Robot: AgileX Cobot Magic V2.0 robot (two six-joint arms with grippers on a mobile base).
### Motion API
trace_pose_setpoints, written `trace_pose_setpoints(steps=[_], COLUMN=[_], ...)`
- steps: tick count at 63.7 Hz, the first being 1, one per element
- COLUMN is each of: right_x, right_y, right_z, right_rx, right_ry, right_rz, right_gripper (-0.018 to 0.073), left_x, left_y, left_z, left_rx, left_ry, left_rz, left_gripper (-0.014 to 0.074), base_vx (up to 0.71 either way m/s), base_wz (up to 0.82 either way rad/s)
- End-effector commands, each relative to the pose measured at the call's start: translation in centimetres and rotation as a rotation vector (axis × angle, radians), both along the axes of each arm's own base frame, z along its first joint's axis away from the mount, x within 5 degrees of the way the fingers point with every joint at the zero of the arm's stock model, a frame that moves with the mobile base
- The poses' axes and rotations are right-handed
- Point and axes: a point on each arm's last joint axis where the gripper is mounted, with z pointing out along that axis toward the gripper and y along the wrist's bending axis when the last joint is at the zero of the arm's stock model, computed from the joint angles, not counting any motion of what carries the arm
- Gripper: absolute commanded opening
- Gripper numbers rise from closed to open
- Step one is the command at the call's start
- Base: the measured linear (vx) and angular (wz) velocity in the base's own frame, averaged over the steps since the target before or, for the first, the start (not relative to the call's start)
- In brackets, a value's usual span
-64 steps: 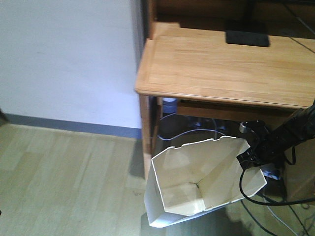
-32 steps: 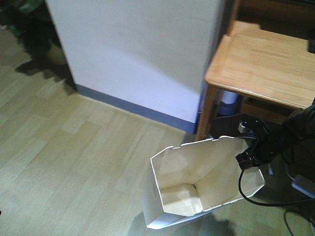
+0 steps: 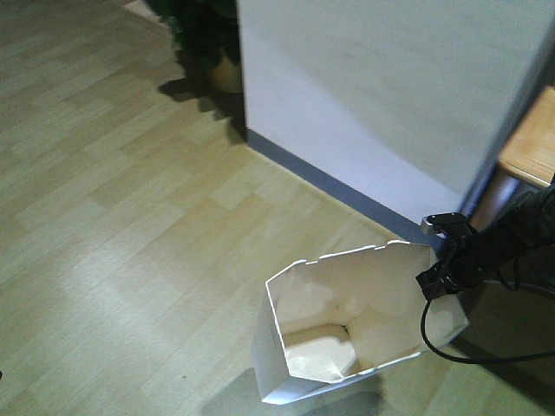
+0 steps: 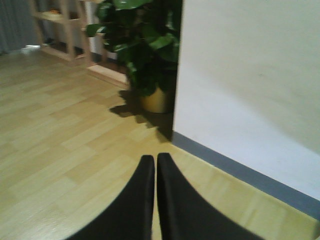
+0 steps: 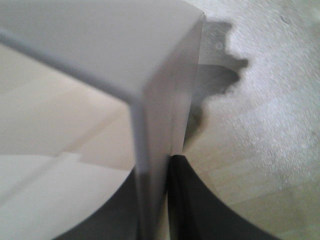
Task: Move trash bin to bedside with robot
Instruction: 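Drive backward and turn away from the desk holding the bin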
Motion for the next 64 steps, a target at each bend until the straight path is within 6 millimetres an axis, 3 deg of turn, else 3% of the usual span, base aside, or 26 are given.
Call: trace_pose_setpoints(steps=[1, 64], right_x=[0.92, 0.92], right_y=[0.71, 0.71], right_z=[3.52, 3.52], right_rx=[0.11, 0.11], right_ry=[-0.014, -0.014], right_rz=[-0.027, -0.027], right_gripper=[-0.0006, -0.0006], left_x=[0.04, 0.04], left_y=[0.02, 0.02], left_z=[0.3, 0.3], left_rx=[-0.01, -0.01], left_ry=[-0.072, -0.072], left_rz=[0.005, 0.005], left_gripper=[-0.0006, -0.0006], base_vx=[0.01, 0.07], base_wz=[0.62, 0.53])
